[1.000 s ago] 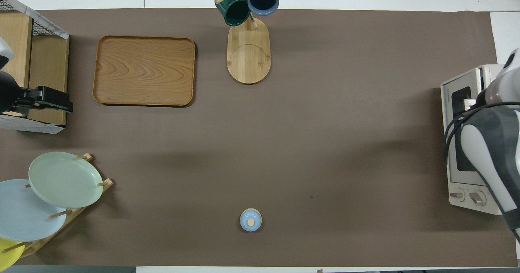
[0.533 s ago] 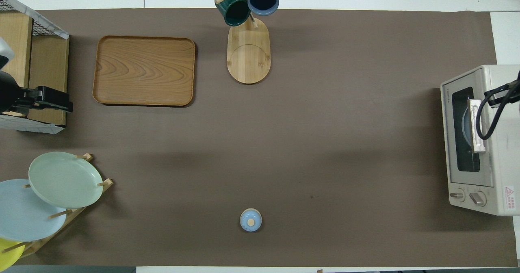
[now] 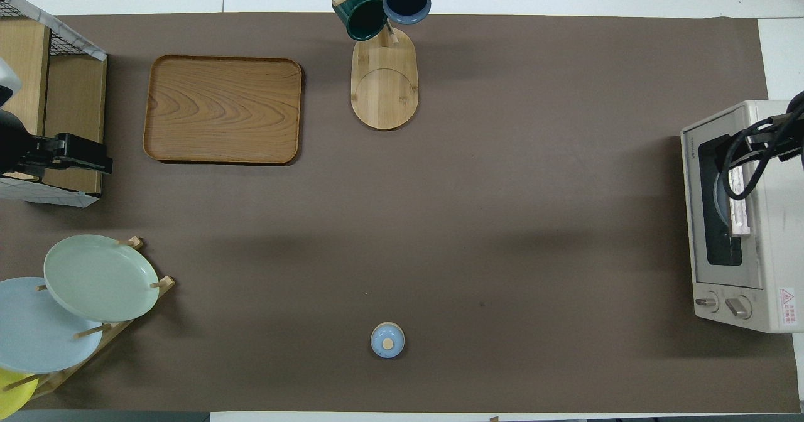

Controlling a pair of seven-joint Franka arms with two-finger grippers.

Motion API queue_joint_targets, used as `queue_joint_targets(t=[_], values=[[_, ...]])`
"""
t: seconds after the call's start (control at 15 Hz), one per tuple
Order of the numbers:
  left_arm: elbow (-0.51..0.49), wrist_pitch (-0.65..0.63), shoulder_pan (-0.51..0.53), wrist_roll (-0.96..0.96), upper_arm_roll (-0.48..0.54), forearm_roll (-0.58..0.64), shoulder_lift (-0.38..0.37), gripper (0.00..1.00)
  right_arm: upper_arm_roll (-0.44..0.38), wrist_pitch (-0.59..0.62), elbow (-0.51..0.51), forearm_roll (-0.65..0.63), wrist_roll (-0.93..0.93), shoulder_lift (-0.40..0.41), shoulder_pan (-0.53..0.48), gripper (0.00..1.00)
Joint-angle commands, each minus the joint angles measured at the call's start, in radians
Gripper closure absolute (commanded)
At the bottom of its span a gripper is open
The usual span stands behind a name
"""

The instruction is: Put eggplant into oven

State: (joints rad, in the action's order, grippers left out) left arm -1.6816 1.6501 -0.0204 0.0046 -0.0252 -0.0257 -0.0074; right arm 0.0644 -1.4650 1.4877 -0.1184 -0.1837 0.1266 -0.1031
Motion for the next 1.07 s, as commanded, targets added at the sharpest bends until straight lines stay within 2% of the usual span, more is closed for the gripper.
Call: queue_joint_targets(t=[0.0, 0.13, 0.33, 0.6, 1.0], values=[[-0.010, 0.008, 0.005, 0.009, -0.002, 0.017, -0.014, 0.00, -0.017, 0.029, -0.021, 0.017, 0.050, -0.001, 0.069, 0.00], [-0.010, 0.008, 0.005, 0.009, -0.002, 0.017, -0.014, 0.00, -0.095, 0.017, -0.018, 0.051, 0.053, -0.007, 0.111, 0.00], [-0.010, 0.008, 0.005, 0.009, -0.002, 0.017, -0.014, 0.00, -0.124, -0.021, 0.092, 0.060, 0.081, -0.088, 0.151, 0.00], [-0.010, 0.008, 0.005, 0.009, -0.002, 0.017, -0.014, 0.00, -0.147, -0.073, 0.184, 0.063, 0.090, -0.151, 0.175, 0.00], [-0.010, 0.008, 0.005, 0.009, -0.002, 0.017, -0.014, 0.00, -0.152, -0.035, 0.143, 0.071, 0.096, -0.134, 0.158, 0.00]])
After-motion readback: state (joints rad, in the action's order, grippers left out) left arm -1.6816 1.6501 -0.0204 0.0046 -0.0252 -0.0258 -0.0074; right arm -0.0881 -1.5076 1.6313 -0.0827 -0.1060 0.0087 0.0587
